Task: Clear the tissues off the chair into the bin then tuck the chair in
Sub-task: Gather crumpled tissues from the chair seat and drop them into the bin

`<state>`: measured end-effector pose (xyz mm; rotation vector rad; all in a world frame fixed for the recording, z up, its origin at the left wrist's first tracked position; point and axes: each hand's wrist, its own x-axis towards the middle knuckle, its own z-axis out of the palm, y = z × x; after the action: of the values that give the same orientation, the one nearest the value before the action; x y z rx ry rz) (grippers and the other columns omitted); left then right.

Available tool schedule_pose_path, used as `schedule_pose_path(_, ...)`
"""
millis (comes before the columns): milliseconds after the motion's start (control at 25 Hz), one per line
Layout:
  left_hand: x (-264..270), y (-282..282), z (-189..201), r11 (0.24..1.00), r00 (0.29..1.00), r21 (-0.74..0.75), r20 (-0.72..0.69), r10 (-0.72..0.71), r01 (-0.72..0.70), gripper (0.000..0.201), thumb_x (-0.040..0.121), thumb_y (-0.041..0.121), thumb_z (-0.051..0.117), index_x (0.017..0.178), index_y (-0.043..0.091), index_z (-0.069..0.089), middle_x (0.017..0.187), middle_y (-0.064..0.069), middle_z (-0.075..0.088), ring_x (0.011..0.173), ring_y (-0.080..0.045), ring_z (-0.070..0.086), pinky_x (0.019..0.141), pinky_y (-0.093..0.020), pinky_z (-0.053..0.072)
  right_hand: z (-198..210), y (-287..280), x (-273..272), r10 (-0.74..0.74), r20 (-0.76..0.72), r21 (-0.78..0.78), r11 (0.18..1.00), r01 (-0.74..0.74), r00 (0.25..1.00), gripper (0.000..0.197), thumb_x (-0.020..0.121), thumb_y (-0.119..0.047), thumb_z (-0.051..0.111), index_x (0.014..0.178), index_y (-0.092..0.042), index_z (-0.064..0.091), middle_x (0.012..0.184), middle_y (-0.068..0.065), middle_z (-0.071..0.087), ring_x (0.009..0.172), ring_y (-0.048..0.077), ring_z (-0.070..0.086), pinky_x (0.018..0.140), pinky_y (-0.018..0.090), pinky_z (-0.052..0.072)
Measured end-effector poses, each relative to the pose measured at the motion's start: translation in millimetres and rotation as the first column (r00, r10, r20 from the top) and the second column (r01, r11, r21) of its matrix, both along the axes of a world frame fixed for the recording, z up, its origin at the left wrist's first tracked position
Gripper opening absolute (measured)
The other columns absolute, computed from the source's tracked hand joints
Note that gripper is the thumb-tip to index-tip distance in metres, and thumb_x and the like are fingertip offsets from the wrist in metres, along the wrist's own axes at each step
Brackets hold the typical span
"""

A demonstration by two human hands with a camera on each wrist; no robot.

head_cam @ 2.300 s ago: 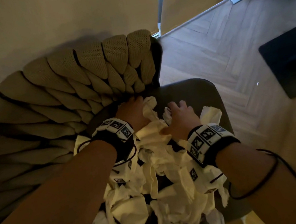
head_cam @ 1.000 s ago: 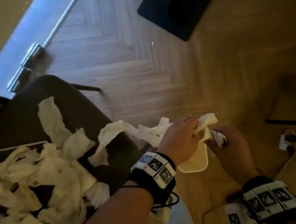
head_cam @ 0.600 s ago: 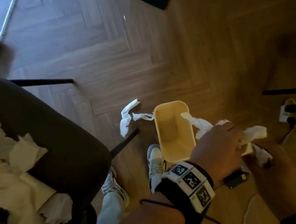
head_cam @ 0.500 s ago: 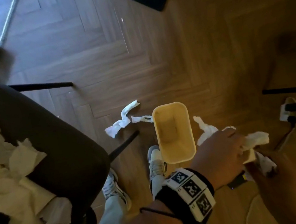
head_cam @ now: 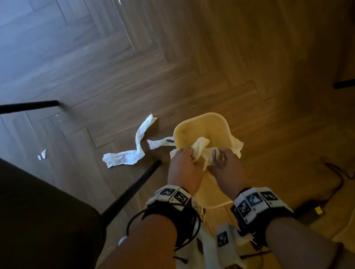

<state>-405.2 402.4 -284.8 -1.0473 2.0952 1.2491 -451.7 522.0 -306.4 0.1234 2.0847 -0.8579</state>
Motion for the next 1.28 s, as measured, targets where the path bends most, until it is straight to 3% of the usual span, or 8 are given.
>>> schedule_pose_path(120,-12,21,-27,0.978,0.992,0.172,0.063,0.109,-0.119,0.009,0.09,0.013,0.051,0.096,0.011,0.057,0.092,-0.007,0.061,0.084,-0.023,0.061,0.062,-0.023,0.043,-22,2,-4,-0.09,0.043,0.04,0.995,0.089,0.995,0.019,0.091,-0.009,0.048,0.108,-0.002,0.051,0.098,0.02,0.059,0.091,0.037,0.057,0.07,0.032,0.044)
schedule_pose_path(320,-16,16,-18,0.919,0.991,0.394,0.124,-0.049,-0.004,0.044,0.098,0.021,0.042,0.141,0.016,0.037,0.143,-0.009,0.045,0.127,-0.026,0.046,0.095,-0.028,0.037,-17,16,-2,0.137,0.156,0.124,0.98,-0.157,0.978,0.037,0.092,-0.001,0.039,0.128,-0.006,0.048,0.113,0.012,0.056,0.105,0.03,0.055,0.084,0.033,0.041)
schedule_pose_path(520,-7,-31,7,0.955,0.957,0.099,-0.047,0.285,-0.279,0.015,0.094,0.023,0.05,0.097,0.021,0.064,0.085,0.005,0.066,0.073,-0.009,0.062,0.063,-0.019,0.048,4,20,9,-0.007,0.072,0.169,0.986,-0.006,0.997,0.021,0.087,-0.025,0.054,0.067,-0.032,0.057,0.07,0.0,0.062,0.071,0.028,0.06,0.062,0.036,0.049)
schedule_pose_path(640,7,-82,-45,0.828,0.841,-0.182,0.008,0.541,-0.531,0.008,0.087,0.021,0.053,0.09,0.02,0.061,0.087,-0.002,0.067,0.077,-0.018,0.064,0.069,-0.032,0.053,16,22,-9,-0.157,-0.196,0.328,0.92,0.216,0.968,0.025,0.083,-0.039,0.063,0.093,-0.017,0.056,0.079,0.002,0.06,0.07,0.02,0.056,0.055,0.029,0.04)
schedule_pose_path(720,13,-107,-100,0.888,0.853,-0.223,0.261,0.453,-0.403,0.023,0.083,0.022,0.054,0.103,0.011,0.059,0.104,-0.014,0.066,0.092,-0.031,0.064,0.077,-0.04,0.053,1,31,-19,-0.225,-0.111,0.39,0.886,0.251,0.968,0.063,0.077,-0.062,0.056,0.116,-0.013,0.053,0.105,0.01,0.063,0.092,0.03,0.06,0.073,0.039,0.048)
schedule_pose_path(800,10,-119,-138,0.957,0.845,-0.227,0.463,0.268,-0.18,0.036,0.083,0.022,0.054,0.116,0.007,0.055,0.12,-0.019,0.058,0.101,-0.034,0.06,0.075,-0.038,0.045,-11,34,-30,-0.179,0.023,0.347,0.924,0.16,0.984,0.072,0.072,-0.077,0.043,0.1,-0.014,0.063,0.098,0.012,0.067,0.091,0.034,0.061,0.081,0.045,0.049)
schedule_pose_path(1040,9,-116,-208,0.973,0.827,-0.222,0.535,0.17,-0.057,0.079,0.078,0.029,0.072,0.141,0.011,0.029,0.143,-0.02,0.032,0.124,-0.041,0.043,0.096,-0.044,0.039,8,30,-26,0.14,-0.495,0.129,0.988,-0.086,0.858,0.008,0.083,-0.026,0.065,0.081,-0.023,0.057,0.077,-0.002,0.055,0.065,0.004,0.051,0.058,0.007,0.038)
schedule_pose_path(1280,11,-117,-237,0.978,0.812,-0.18,0.552,0.191,-0.107,0.097,0.071,0.035,0.079,0.143,0.013,0.018,0.137,-0.018,0.039,0.122,-0.036,0.047,0.097,-0.047,0.042,-30,18,-4,0.512,0.298,0.199,0.792,-0.577,0.806,0.051,0.09,-0.03,0.057,0.139,-0.031,0.039,0.127,-0.01,0.051,0.097,0.006,0.06,0.087,0.025,0.048)
